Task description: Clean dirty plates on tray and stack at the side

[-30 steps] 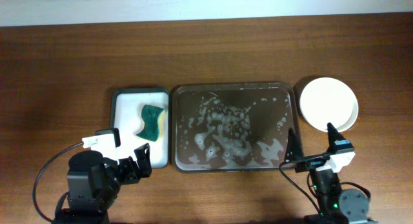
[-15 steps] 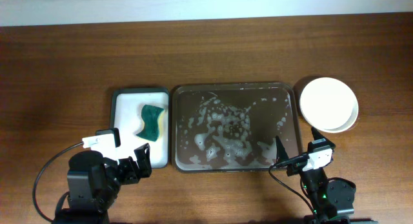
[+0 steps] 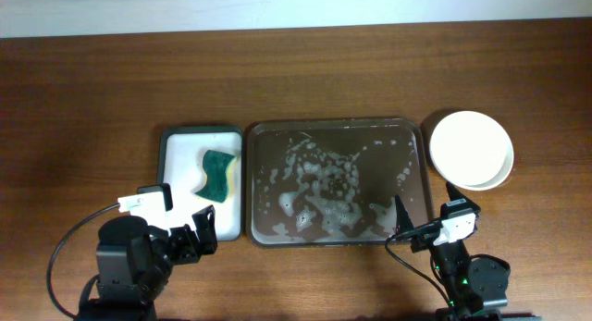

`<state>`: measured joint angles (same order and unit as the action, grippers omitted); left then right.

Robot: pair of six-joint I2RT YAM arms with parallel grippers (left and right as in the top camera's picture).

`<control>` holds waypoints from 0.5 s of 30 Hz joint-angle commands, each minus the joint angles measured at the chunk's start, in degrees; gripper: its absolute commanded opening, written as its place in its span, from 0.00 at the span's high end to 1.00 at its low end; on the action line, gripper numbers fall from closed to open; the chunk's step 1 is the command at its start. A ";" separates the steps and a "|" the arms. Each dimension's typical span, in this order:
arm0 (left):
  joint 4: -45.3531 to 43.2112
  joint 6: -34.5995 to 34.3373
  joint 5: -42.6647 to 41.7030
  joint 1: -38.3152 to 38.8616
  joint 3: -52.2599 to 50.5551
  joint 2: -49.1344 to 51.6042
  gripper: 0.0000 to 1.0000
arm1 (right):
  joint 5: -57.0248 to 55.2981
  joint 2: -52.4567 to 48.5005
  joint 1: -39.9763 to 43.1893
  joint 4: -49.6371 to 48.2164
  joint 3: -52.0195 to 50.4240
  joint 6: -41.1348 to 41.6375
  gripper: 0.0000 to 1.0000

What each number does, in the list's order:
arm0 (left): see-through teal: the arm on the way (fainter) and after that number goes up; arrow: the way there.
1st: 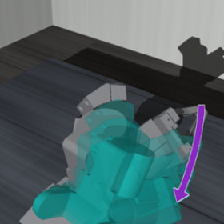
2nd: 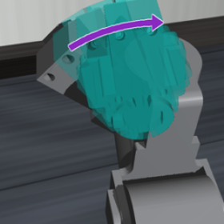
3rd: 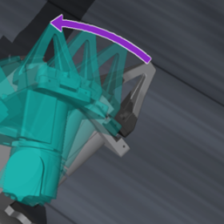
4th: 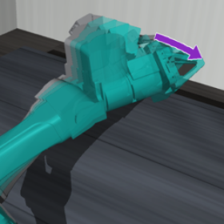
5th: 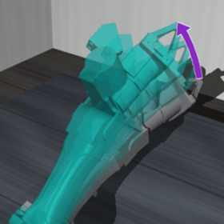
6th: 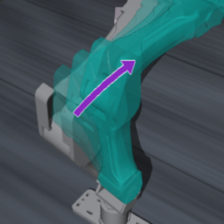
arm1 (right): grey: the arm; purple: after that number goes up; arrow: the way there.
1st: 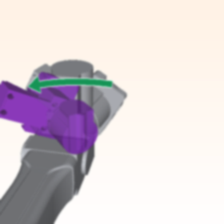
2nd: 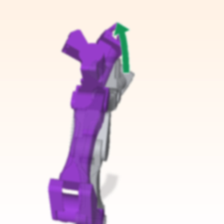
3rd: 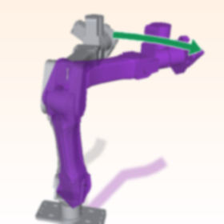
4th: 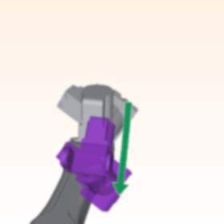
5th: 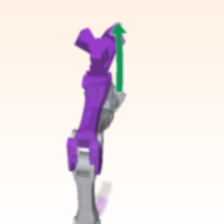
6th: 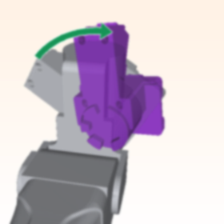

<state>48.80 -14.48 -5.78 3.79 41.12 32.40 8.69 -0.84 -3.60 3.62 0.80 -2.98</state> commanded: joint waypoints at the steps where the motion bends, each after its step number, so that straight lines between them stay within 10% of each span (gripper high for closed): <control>1: 0.07 1.09 0.20 0.17 -0.22 -0.87 0.01 | 0.76 0.66 -0.52 -0.02 -0.48 0.00 0.01; 6: -1.40 1.38 5.01 0.17 -3.43 -9.38 0.01 | 0.76 0.66 -0.52 -0.02 -0.48 0.00 0.01; 15: -30.03 4.33 5.99 0.15 -27.23 -28.63 0.00 | 0.76 0.66 -0.52 0.00 -0.48 0.00 0.01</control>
<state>27.03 -12.23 -0.60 3.79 20.38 7.97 8.73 -0.80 -3.60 3.57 0.80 -3.05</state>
